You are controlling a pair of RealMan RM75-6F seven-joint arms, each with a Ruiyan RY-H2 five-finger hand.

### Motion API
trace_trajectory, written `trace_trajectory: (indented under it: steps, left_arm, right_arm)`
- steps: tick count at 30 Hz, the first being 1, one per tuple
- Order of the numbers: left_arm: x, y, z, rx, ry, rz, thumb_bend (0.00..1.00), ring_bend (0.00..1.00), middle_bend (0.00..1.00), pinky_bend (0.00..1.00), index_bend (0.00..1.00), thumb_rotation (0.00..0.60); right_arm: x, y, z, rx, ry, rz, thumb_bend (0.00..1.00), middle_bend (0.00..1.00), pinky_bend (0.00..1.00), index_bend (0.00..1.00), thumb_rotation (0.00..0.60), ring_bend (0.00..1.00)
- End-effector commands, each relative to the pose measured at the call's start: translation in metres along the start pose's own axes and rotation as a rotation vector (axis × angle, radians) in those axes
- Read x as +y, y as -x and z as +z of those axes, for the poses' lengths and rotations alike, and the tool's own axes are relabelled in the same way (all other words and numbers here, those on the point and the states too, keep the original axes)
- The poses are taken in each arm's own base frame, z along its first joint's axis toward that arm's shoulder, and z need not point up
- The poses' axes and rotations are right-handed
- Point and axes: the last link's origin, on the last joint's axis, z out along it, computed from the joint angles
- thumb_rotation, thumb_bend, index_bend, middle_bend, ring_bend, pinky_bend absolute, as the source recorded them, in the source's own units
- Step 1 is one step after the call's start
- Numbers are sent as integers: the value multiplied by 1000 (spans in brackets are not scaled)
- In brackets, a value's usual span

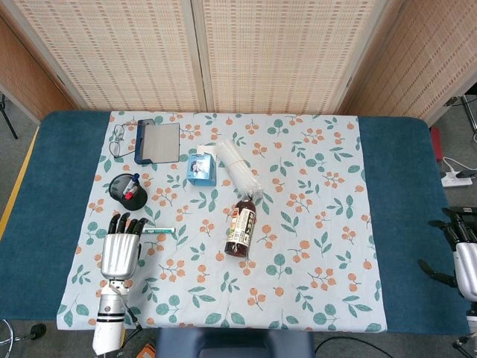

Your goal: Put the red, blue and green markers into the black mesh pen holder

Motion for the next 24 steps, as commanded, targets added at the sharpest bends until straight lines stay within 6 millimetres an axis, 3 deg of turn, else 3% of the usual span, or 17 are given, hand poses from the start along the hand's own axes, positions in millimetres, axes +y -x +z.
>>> trace_trajectory:
  steps: [1, 24]
  left_arm:
    - [12, 6, 4, -13, 16, 20, 277, 182, 367, 184, 319, 600]
    - [50, 46, 36, -143, 5, 30, 277, 188, 383, 187, 330, 600]
  right_arm:
    - [1, 2, 2, -10, 4, 1, 99, 80, 176, 279, 600, 218]
    - [7, 9, 8, -34, 27, 7, 99, 80, 176, 279, 600, 218]
